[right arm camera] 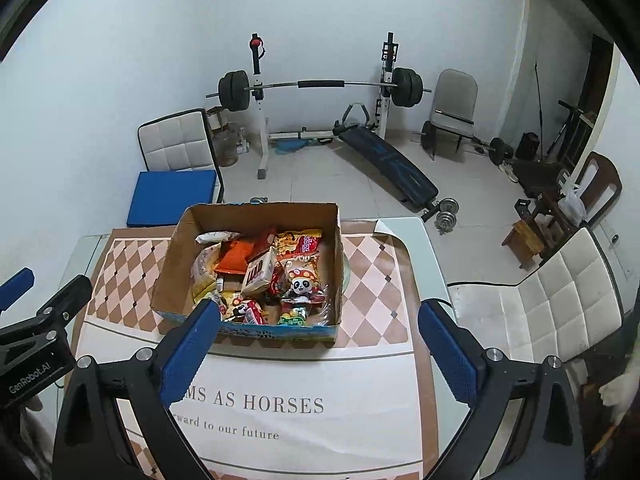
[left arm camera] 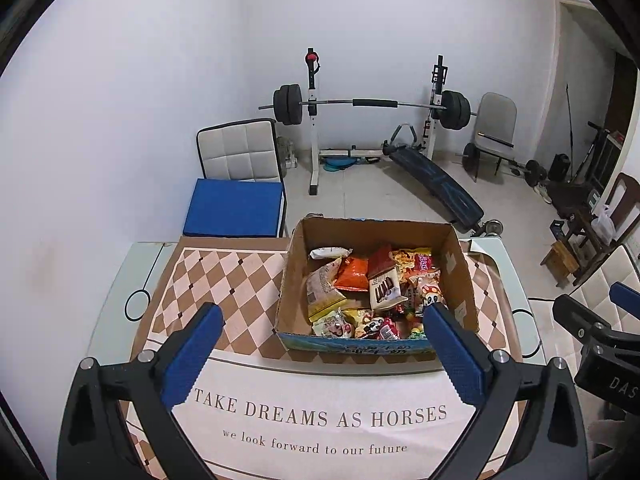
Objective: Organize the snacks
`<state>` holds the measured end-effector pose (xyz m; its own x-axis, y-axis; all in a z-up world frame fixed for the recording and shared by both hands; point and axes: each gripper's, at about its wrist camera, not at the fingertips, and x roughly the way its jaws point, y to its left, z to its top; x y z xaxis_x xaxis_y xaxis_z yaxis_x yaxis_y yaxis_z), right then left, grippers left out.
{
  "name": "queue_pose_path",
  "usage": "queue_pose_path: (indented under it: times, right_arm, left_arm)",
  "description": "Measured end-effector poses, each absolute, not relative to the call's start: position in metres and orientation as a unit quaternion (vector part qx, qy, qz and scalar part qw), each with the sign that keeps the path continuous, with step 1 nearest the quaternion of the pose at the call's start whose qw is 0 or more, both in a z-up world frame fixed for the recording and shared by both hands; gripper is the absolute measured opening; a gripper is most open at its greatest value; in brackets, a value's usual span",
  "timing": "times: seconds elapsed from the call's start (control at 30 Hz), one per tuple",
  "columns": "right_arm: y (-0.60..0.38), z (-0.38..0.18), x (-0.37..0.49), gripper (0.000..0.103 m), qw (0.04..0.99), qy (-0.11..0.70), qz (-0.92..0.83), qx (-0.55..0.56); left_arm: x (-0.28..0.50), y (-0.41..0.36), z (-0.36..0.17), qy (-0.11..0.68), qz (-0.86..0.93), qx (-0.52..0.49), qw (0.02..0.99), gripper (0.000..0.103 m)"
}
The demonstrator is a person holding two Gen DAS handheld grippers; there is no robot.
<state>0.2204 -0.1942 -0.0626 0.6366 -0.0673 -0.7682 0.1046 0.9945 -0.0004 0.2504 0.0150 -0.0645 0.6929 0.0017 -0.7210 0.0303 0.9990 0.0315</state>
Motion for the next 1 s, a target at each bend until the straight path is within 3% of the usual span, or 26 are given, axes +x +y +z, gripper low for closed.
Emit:
queue_pose_path:
  times: [1.0]
  right_arm:
    - [-0.189,-0.071,0.216,0.101,0.904,0.425,-0.035,0.017]
  left_arm:
    - [0.238,0.013,-0.059,0.383,-0.009,0.014,0.924,0.103]
